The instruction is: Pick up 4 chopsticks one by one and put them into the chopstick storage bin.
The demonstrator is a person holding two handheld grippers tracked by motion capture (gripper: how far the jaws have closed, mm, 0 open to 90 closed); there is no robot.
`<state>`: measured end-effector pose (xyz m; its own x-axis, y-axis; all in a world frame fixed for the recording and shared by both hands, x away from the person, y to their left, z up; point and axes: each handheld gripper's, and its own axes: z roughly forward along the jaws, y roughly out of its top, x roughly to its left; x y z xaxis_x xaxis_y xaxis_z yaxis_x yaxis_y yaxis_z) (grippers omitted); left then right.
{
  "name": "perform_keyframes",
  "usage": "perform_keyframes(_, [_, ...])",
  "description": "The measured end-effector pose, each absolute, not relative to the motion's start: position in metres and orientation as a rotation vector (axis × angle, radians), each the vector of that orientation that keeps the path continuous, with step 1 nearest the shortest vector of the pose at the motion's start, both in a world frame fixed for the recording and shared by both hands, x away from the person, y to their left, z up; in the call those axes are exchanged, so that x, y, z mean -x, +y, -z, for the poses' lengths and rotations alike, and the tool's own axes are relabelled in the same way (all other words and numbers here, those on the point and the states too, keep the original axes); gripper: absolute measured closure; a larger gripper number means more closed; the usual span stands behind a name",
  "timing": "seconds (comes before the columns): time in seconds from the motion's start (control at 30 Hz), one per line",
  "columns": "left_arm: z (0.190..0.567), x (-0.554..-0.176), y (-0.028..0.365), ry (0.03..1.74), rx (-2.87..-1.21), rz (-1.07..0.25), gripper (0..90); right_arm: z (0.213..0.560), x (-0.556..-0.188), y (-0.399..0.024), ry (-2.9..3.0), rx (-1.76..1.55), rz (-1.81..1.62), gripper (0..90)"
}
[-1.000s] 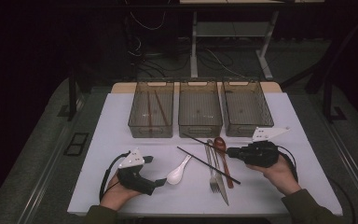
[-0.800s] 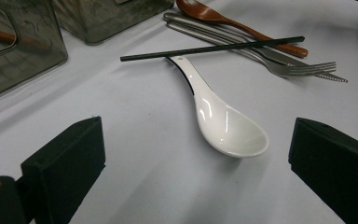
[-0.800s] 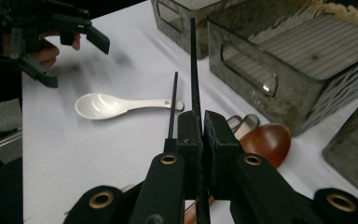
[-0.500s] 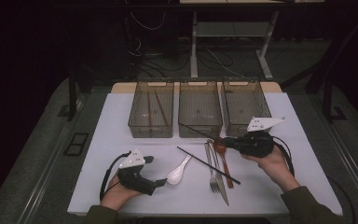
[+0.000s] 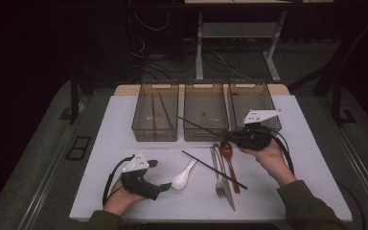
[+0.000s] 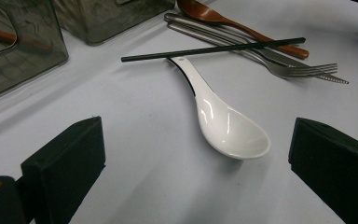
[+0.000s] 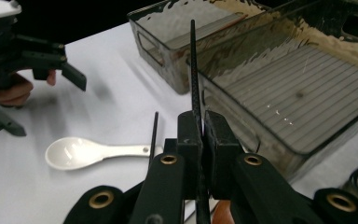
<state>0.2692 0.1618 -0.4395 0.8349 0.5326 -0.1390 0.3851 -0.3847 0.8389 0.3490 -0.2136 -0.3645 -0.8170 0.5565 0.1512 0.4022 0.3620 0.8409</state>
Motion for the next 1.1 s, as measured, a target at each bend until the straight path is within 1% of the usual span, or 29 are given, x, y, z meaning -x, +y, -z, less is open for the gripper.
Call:
perform_keyframes(0.67, [0.438,-0.269,0.163,0.675,-2.017,-0.183,2.9,0.341,-0.4,-0.154,2.433,-0.895,-1.418,85.3])
perform_keyframes(1.1, [0.439,-0.269,0.163,0.67,-2.017,-0.187,2.9,0.336,-0.433,-0.116,2.425,-0.932,-1.375,85.4])
